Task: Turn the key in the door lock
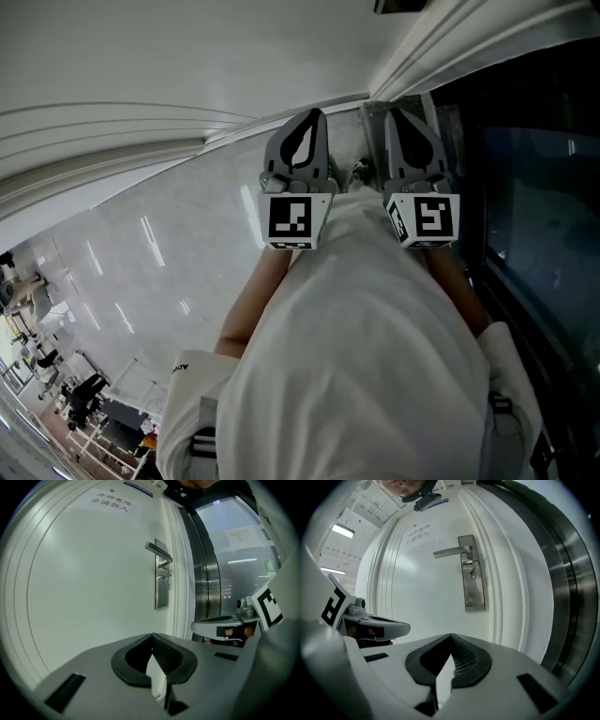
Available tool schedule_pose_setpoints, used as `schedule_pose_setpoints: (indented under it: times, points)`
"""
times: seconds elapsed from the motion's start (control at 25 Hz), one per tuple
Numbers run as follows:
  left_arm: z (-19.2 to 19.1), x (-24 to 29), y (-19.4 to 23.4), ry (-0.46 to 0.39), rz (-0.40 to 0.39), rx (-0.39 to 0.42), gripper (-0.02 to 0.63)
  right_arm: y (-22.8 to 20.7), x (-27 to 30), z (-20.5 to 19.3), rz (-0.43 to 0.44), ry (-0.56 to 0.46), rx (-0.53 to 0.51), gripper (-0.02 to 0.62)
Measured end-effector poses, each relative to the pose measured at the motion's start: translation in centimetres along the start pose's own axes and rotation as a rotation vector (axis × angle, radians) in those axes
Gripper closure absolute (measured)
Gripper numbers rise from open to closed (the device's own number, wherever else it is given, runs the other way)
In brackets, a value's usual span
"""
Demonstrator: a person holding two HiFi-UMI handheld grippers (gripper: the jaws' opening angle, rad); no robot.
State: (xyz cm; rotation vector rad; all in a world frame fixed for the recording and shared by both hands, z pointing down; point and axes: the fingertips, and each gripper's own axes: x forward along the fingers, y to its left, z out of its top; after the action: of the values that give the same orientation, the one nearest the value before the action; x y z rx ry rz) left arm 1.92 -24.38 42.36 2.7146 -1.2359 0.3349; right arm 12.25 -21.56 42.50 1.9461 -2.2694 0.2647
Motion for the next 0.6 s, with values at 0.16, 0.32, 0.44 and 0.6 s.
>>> schedule_pose_setpoints:
  times: [0.16,0.32,0.44,0.6]
  points:
    - [0.1,-0.1,0.6,0.002,0.003,-0.005,0.597,0.0,0.0,0.6,-0.039,-0.019,-0.013,0.592]
    - [0.3,-0.3,0.8,-0.005,0.006,-0.008,0.597,-0.7,-0.4,0.8,-0.083,-0.036,-0.01,0.592]
    - [0.1,-0.3,0.7,-0.003,0.009,-0.006,0.597,-1.5,-1.0,0.9,-0.131,-0.065,-0.009,0.592]
    - [-0.1,-0.1,0.9,0.004,0.005,-0.007,0.597,-1.9,-1.3,2.0,-0.177,-0.11,-0.054,0.592]
